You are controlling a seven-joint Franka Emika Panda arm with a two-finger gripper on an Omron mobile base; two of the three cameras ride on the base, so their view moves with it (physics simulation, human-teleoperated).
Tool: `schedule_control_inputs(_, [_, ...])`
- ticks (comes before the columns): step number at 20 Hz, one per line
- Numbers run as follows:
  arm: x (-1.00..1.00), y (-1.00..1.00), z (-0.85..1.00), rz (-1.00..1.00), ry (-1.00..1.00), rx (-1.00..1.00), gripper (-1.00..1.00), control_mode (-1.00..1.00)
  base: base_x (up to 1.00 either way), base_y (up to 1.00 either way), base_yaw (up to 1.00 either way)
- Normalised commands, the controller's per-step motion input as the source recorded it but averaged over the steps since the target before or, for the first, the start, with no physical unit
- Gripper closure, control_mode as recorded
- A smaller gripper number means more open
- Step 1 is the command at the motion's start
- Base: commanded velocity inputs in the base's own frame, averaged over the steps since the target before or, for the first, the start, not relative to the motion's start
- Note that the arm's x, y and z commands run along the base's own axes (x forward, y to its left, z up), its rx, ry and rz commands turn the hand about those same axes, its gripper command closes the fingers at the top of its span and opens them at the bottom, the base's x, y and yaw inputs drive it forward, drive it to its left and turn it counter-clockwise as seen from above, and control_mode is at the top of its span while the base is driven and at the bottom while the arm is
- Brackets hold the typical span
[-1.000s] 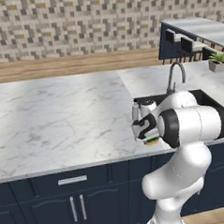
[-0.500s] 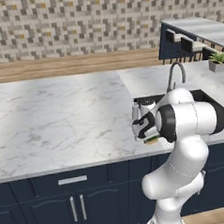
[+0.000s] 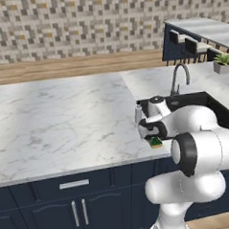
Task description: Restock the sink supplies by placing the sponge and soap dispenser on the counter and next to the sink. Make sure the soap dispenser is upright.
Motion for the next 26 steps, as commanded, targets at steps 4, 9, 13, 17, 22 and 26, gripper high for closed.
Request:
schedule_control_inputs(4, [-0.81, 0.00, 1.00, -0.06, -0.15, 0.00, -1.00, -1.00, 0.00, 0.00, 0.00])
schedule_control_inputs(9, [-0.80, 0.00, 0.74, -0.09, -0.23, 0.00, -1.00, -1.00, 0.00, 0.00, 0.00])
schedule_control_inputs(13, [-0.79, 0.00, 0.83, -0.03, -0.25, 0.01, -1.00, -1.00, 0.00, 0.00, 0.00])
schedule_control_inputs(17, [-0.69, 0.00, 0.59, 0.00, -0.23, 0.00, -1.00, -1.00, 0.00, 0.00, 0.00])
schedule_control_inputs(22, [-0.56, 0.00, 0.52, 0.00, -0.20, 0.00, -1.00, -1.00, 0.00, 0.00, 0.00])
schedule_control_inputs(26, [0.00, 0.00, 0.00, 0.00, 0.00, 0.00, -1.00, -1.00, 0.00, 0.00, 0.00])
